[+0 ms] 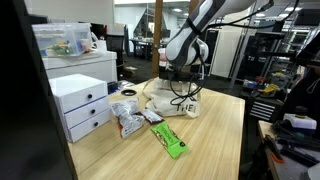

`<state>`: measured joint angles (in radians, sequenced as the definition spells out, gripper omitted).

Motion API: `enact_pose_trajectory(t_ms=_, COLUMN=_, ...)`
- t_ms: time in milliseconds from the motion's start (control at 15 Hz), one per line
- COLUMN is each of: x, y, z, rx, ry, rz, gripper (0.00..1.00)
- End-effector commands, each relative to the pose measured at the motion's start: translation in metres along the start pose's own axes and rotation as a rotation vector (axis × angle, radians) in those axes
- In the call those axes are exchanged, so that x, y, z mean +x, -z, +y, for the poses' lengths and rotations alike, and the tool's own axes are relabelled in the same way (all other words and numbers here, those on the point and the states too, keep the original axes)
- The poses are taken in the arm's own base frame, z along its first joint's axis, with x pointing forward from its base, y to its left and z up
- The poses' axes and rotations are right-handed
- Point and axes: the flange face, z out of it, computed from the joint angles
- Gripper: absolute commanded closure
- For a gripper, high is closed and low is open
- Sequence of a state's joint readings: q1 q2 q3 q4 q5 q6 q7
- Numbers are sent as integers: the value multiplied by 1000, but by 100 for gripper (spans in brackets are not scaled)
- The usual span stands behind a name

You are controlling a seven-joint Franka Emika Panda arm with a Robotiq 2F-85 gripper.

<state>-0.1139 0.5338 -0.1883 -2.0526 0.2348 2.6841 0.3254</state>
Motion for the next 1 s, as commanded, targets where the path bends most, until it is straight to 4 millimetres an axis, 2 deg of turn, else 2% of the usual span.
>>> enact_pose_trajectory(t_ms=0, x=-4, y=29, z=7, rx=-1, ry=29, rz=-10, gripper=77)
enact_pose_trajectory(t_ms=600, x=-1, y=82, z=16, rx=53, ry=28, rz=12, gripper=77)
enact_pose_trajectory(t_ms=933, x=-6, y=102, z=24, rx=50, ry=59, rz=-88, gripper=77)
